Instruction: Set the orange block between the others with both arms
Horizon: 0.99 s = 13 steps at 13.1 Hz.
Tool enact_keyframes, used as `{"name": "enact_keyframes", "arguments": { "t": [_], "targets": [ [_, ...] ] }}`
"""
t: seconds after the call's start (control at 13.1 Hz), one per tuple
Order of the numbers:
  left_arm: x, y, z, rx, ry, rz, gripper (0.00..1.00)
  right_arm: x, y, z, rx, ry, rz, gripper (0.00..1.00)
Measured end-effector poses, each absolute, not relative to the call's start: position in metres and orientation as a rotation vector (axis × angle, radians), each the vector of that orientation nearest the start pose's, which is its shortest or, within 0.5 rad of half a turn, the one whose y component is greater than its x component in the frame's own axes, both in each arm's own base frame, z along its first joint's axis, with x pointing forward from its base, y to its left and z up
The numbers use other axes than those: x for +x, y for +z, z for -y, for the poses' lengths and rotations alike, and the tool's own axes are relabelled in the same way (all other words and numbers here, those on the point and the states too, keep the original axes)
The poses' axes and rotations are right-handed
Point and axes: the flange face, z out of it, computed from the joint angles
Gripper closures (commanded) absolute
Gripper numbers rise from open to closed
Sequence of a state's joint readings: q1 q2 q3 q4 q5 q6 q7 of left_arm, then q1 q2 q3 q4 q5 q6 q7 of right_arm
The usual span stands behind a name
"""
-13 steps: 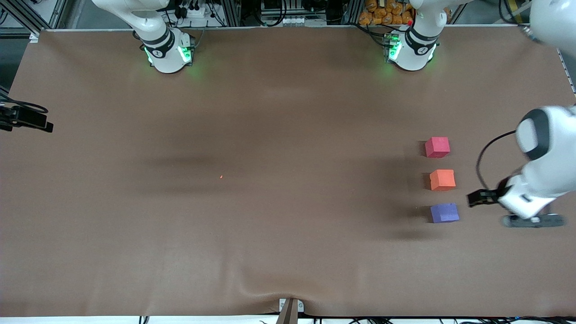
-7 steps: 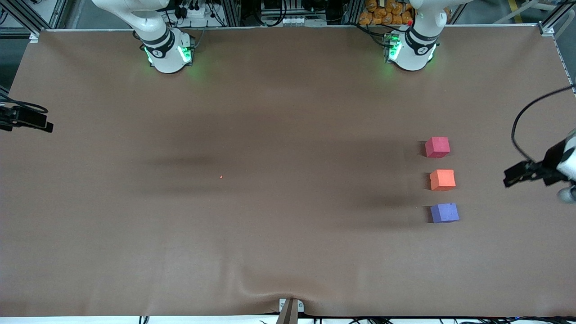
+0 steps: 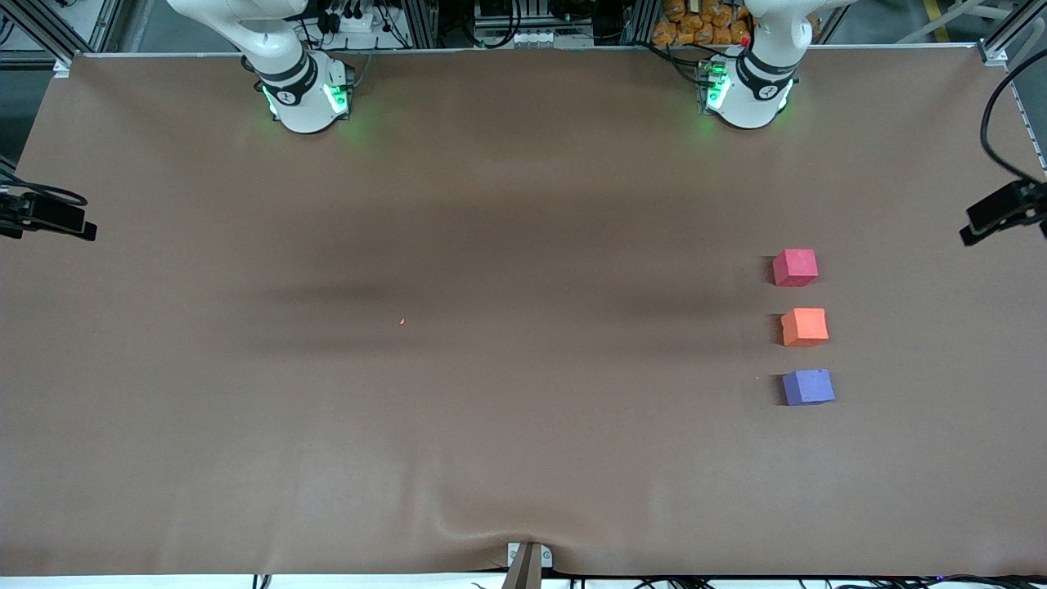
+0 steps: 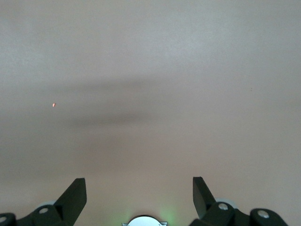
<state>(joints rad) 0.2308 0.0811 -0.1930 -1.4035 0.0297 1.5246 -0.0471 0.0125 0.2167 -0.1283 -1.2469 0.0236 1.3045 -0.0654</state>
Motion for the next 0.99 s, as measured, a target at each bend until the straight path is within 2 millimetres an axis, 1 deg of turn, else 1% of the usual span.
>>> {"name": "enact_keyframes", "arguments": {
  "t": [0.08, 0.3, 0.46, 0.53, 0.69, 0.84, 0.99],
  "targets": [
    [0.572, 0.654, -0.031, -3.137, -0.058, 0.143, 0.00, 0.588, 0.628, 0.056, -3.121, 0.246, -0.071, 0.00],
    [0.567, 0.642, -0.023, -3.155, -0.011, 0.133, 0.00, 0.588, 0.628, 0.056, -3.121, 0.246, -0.071, 0.00],
    [0.562, 0.636, -0.024, -3.150, 0.013, 0.141, 0.00, 0.588, 0.628, 0.056, -3.121, 0.246, -0.071, 0.00],
    [0.559, 0.633, -0.022, -3.149, 0.027, 0.140, 0.00, 0.588, 0.628, 0.056, -3.121, 0.246, -0.071, 0.00],
    [0.548, 0.627, -0.013, -3.150, 0.051, 0.116, 0.00, 0.588, 0.628, 0.056, -3.121, 0.246, -0.071, 0.00],
    [0.538, 0.628, -0.004, -3.148, 0.051, 0.091, 0.00, 0.588, 0.628, 0.056, -3.121, 0.246, -0.071, 0.00],
    [0.535, 0.635, -0.006, -3.132, 0.023, 0.092, 0.00, 0.588, 0.628, 0.056, -3.121, 0.246, -0.071, 0.00]
  ]
}}
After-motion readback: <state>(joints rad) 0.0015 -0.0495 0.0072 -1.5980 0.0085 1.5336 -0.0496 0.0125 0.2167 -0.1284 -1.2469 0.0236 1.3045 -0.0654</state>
